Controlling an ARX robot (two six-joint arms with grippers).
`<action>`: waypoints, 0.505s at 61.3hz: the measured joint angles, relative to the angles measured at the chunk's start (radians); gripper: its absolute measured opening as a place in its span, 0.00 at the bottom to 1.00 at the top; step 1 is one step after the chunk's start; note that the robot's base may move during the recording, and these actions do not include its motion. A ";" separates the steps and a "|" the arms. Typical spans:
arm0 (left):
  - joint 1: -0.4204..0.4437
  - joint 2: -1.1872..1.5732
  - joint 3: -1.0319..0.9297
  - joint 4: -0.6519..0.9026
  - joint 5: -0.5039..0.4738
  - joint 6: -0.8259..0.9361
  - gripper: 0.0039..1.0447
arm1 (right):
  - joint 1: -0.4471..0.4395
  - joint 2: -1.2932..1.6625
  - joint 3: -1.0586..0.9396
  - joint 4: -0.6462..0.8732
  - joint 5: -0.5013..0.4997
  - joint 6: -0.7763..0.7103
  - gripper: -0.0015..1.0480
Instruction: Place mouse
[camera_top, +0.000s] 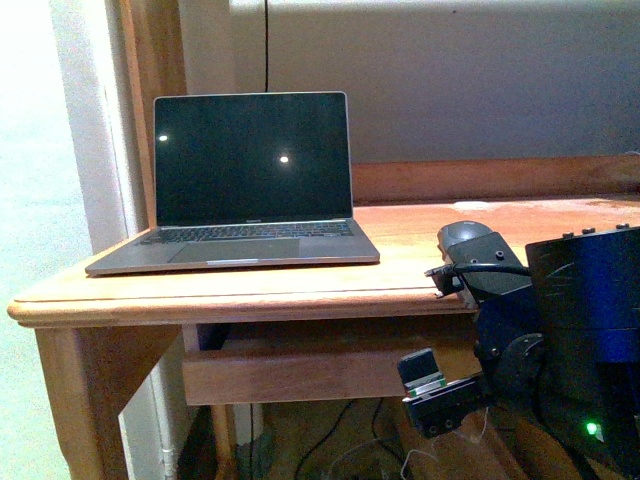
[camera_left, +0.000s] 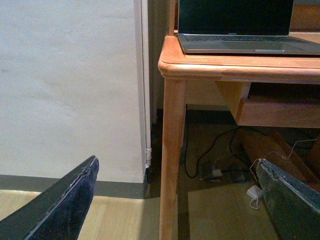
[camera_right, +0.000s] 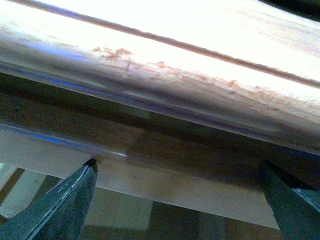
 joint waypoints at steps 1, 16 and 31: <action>0.000 0.000 0.000 0.000 0.000 0.000 0.93 | -0.001 -0.002 -0.001 0.000 -0.003 0.001 0.93; 0.000 0.000 0.000 0.000 0.000 0.000 0.93 | -0.153 -0.385 -0.274 -0.138 -0.070 0.143 0.93; 0.000 0.000 0.000 0.000 0.000 0.000 0.93 | -0.548 -1.220 -0.629 -0.605 -0.375 0.291 0.93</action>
